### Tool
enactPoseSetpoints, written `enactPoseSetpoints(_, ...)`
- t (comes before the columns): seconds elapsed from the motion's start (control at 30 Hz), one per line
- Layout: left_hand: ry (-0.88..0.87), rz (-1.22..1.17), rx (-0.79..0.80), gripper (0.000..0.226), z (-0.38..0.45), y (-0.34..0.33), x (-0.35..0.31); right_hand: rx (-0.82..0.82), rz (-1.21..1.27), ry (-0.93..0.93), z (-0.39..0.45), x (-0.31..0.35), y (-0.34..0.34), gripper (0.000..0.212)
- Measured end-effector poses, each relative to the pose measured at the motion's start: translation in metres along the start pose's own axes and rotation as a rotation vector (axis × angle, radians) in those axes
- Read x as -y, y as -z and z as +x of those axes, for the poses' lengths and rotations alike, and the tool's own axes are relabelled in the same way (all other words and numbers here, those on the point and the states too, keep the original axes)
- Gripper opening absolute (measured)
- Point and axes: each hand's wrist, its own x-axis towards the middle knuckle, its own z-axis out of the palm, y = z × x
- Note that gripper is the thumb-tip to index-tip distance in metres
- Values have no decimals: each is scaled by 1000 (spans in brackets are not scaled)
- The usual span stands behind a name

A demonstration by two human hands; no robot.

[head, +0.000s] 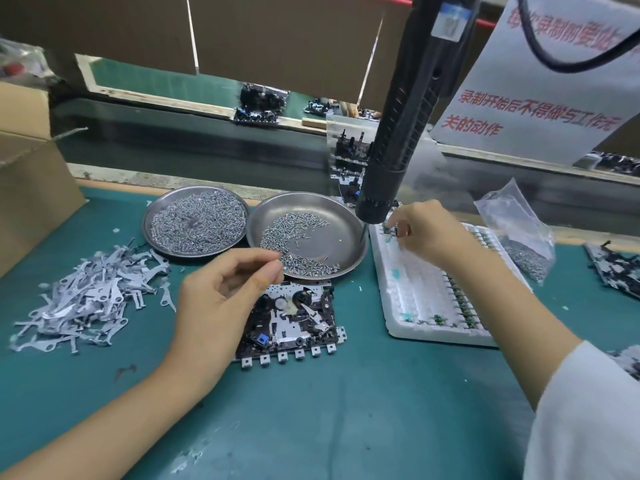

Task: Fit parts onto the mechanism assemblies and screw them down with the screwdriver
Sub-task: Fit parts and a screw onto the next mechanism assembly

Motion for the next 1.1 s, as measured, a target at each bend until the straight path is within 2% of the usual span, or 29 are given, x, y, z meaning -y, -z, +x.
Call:
enactPoseSetpoints(0.07,6,-9,8,12,-1,-1,-1,-11,-58,0,0,4,-1,49)
enactPoseSetpoints(0.3,61,-48,23,18,-4,-4,0,-71,-149,57,-2,7,-3,49)
enactPoseSetpoints(0.53,37,-18,32,17,-6,-5,3,-80,-90,8,-11,7,13,23)
enactPoseSetpoints(0.6,26,-6,35,17,-6,-6,4,-76,98,-48,-29,6,25,15)
enactPoseSetpoints(0.67,13,21,43,17,-7,-6,4,58,501,-90,-55,17,34,11)
enactPoseSetpoints(0.73,-4,52,51,16,-8,-6,6,187,926,-48,-76,41,29,15)
enactPoseSetpoints(0.8,-19,79,60,16,-8,-7,7,216,1191,-17,-84,64,12,17)
enactPoseSetpoints(0.97,-44,123,100,19,-7,-6,10,134,1474,-34,-90,94,-24,16)
enactPoseSetpoints(1.1,-44,84,117,22,-8,-6,12,106,1585,-54,-95,95,-32,24)
